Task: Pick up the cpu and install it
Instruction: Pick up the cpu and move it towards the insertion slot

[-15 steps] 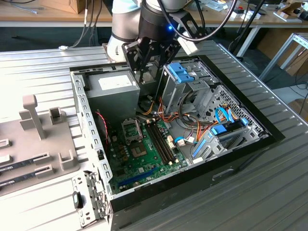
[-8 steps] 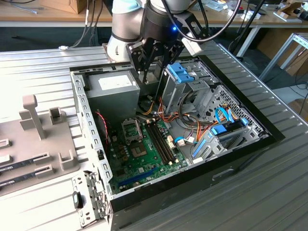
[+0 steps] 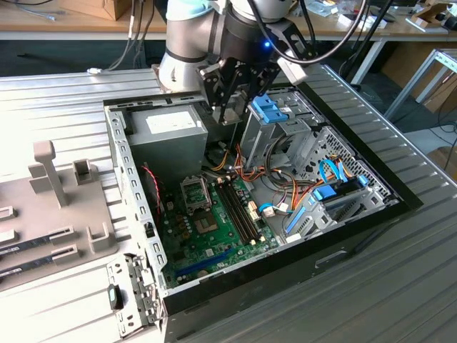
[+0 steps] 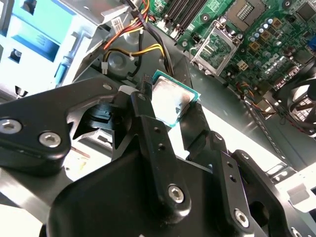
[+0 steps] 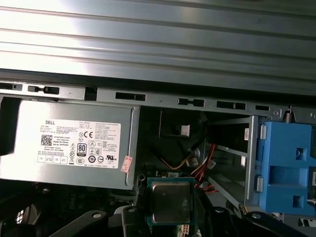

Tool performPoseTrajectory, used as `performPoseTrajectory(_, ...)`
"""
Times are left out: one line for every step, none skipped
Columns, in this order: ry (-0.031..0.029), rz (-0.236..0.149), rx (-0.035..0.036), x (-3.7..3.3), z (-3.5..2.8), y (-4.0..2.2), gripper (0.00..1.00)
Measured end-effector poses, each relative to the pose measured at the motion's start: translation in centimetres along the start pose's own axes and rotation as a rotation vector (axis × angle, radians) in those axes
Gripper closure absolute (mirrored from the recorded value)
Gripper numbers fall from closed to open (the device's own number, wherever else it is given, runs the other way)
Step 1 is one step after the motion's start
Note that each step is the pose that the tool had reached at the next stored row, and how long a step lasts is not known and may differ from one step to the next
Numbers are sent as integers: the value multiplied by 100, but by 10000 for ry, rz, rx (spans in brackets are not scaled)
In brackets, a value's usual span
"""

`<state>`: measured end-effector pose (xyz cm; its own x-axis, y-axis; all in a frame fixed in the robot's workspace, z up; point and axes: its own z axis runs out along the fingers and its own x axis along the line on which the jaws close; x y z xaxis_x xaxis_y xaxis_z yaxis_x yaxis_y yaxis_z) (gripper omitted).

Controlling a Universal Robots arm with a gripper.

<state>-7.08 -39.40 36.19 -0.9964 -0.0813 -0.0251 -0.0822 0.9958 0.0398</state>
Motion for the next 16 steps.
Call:
performPoseTrajectory(-1,0,0,-8,3,-1,53)
performPoseTrajectory(0,0,3,-16,8,-3,53)
performPoseTrajectory(2,0,5,-17,10,-9,53)
performPoseTrajectory(1,0,4,-16,14,-19,53)
performPoseTrajectory(0,1,3,-14,18,-48,53)
performPoseTrajectory(1,0,4,-11,20,-82,53)
performPoseTrajectory(0,0,2,-9,22,-107,53)
performPoseTrajectory(-1,0,1,-7,23,-128,53)
performPoseTrajectory(0,-1,2,-5,24,-155,53)
performPoseTrajectory(0,0,3,-4,25,-173,53)
performPoseTrajectory(0,0,2,-1,27,-200,53)
performPoseTrajectory(0,0,2,1,28,-220,53)
performPoseTrajectory(0,0,2,2,29,-240,53)
performPoseTrajectory(0,0,2,4,30,-257,53)
performPoseTrajectory(0,0,3,5,31,-275,53)
performPoseTrajectory(0,0,3,7,32,-288,53)
